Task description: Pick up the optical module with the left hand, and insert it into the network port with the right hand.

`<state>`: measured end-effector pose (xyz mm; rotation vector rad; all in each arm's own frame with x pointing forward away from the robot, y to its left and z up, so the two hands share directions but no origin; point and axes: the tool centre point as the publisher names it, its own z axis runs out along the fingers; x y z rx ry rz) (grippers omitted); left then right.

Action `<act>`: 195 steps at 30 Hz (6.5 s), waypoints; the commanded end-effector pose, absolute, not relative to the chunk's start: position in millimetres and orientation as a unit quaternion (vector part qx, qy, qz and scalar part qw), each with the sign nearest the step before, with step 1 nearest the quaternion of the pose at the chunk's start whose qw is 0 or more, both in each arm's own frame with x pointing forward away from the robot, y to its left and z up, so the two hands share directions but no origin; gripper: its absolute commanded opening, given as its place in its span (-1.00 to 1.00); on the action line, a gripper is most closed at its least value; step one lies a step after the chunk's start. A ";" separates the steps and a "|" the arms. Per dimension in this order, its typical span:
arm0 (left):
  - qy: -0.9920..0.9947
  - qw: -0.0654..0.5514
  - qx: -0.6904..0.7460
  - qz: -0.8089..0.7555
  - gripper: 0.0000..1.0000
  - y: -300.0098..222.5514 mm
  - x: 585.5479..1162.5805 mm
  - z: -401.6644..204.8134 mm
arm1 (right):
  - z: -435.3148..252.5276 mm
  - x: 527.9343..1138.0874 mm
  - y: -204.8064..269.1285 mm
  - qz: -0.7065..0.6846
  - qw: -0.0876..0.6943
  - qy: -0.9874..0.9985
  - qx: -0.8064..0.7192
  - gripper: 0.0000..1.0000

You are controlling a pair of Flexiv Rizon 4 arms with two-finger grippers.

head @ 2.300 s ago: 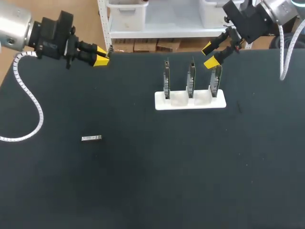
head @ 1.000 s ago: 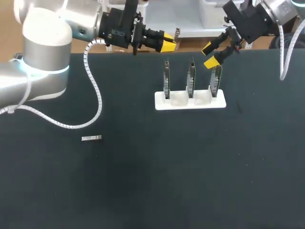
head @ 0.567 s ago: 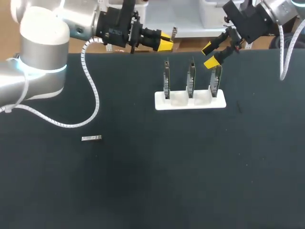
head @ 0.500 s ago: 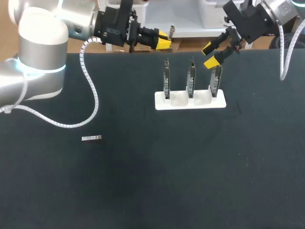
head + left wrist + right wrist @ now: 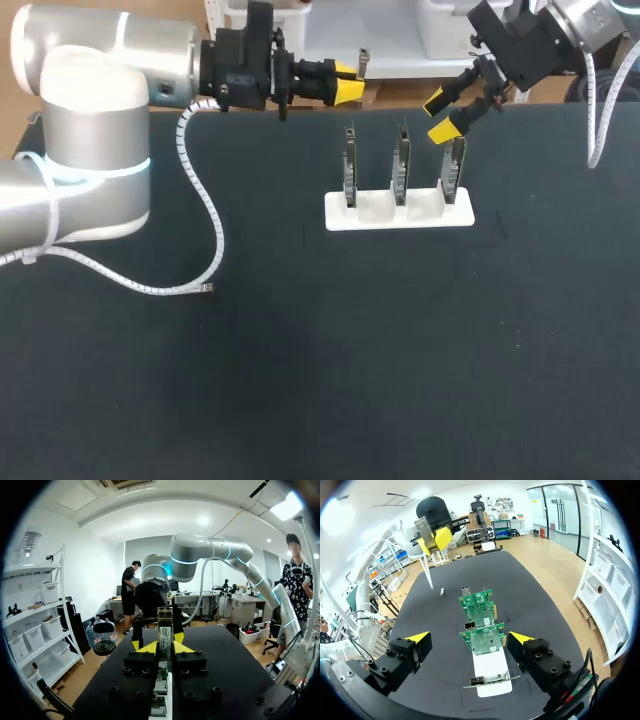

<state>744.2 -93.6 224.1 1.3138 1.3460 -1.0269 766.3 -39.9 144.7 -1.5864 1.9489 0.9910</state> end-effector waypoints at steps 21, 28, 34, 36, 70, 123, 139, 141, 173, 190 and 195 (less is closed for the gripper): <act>0.563 0.477 0.522 -0.428 -1.00 -139.1 753.1 202.3 | 144.7 764.1 -39.9 0.356 0.221 0.705 -0.573 1.00; 0.563 0.473 0.518 -0.437 -1.00 -152.4 753.5 196.1 | 144.7 764.1 -39.9 0.356 0.221 0.705 -0.573 1.00; 0.572 0.464 0.513 -0.442 -1.00 -152.8 752.0 187.9 | 144.7 764.1 -39.9 0.356 0.221 0.705 -0.573 1.00; 0.573 0.462 0.510 -0.445 -1.00 -153.9 752.1 186.1 | 144.7 764.1 -39.9 0.356 0.221 0.705 -0.573 1.00; 0.583 0.439 0.498 -0.468 -1.00 -162.7 761.1 170.7 | 144.7 764.1 -39.9 0.356 0.221 0.705 -0.573 1.00; 0.578 0.433 0.507 -0.471 -1.00 -162.1 761.3 160.5 | 144.7 764.1 -39.9 0.356 0.221 0.705 -0.573 1.00; 0.578 0.433 0.507 -0.471 -1.00 -162.1 761.3 160.5 | 145.0 764.6 -41.9 0.350 0.225 0.708 -0.571 1.00; 0.578 0.433 0.507 -0.471 -1.00 -162.1 761.3 160.5 | 146.3 765.6 -44.9 0.343 0.227 0.712 -0.569 1.00; 0.578 0.433 0.507 -0.471 -1.00 -162.1 761.3 160.5 | 179.2 773.4 -34.8 0.314 0.236 0.673 -0.627 1.00; 0.578 0.433 0.507 -0.471 -1.00 -162.1 761.3 160.5 | 185.3 769.9 -14.3 0.324 0.240 0.651 -0.643 1.00; 0.578 0.433 0.507 -0.471 -1.00 -162.1 761.3 160.5 | 185.6 767.6 -13.7 0.325 0.243 0.652 -0.640 1.00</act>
